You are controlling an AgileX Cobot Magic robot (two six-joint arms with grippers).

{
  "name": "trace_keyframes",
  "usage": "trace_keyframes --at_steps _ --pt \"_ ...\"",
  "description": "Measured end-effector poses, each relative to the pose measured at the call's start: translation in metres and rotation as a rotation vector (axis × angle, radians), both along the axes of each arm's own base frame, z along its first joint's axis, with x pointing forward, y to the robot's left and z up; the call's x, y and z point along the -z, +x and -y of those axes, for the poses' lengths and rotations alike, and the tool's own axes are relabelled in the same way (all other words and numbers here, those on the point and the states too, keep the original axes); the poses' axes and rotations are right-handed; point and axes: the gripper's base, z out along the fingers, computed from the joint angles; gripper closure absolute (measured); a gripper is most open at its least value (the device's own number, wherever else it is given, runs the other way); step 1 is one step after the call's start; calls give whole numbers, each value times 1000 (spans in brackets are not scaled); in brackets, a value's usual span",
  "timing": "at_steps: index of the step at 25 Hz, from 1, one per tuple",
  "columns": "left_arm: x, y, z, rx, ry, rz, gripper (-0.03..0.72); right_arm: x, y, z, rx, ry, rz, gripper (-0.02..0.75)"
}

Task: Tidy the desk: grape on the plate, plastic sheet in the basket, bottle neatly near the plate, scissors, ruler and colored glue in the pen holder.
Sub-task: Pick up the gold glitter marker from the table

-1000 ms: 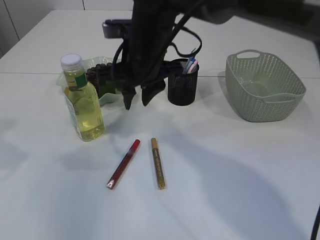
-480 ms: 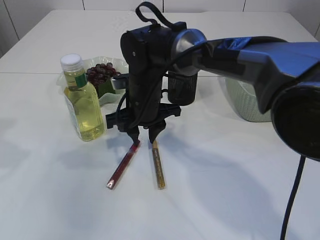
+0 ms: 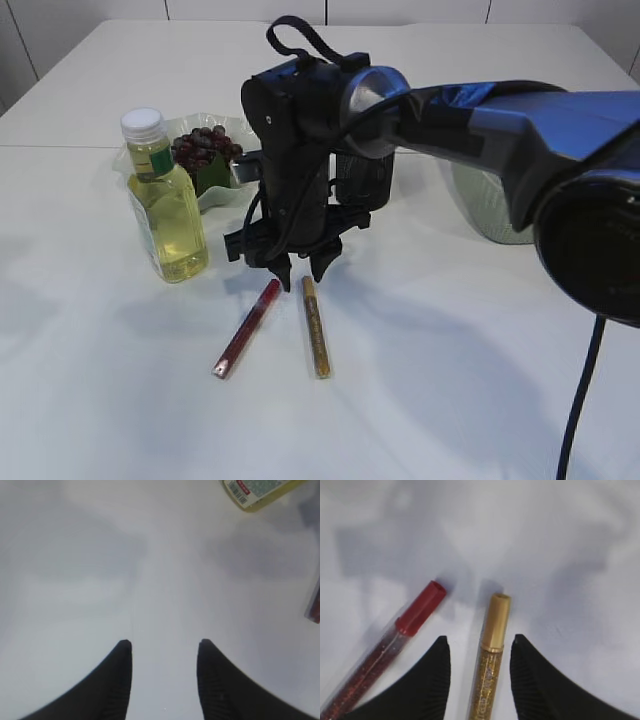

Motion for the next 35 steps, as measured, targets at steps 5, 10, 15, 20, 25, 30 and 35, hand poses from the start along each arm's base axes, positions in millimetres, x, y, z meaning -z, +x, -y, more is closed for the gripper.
trace_keyframes --at_steps 5,10,15,20,25,30,35 --pt "0 1 0 -1 -1 10 377 17 3 2 6 -17 -23 412" --pt "0 1 0 -1 -1 14 377 24 6 6 16 -25 -34 423" --pt "-1 1 0 -1 -1 16 377 24 7 6 17 -25 -34 514" --pt "-1 1 0 -1 -1 16 380 28 7 6 17 -28 -38 562" --pt "-1 1 0 -1 -1 16 381 28 7 6 18 -26 -40 582" --pt "-1 1 0 -1 -1 16 382 28 7 5 18 -24 -39 616" --pt "-1 1 0 -1 -1 16 382 28 7 5 -7 -26 -39 618"
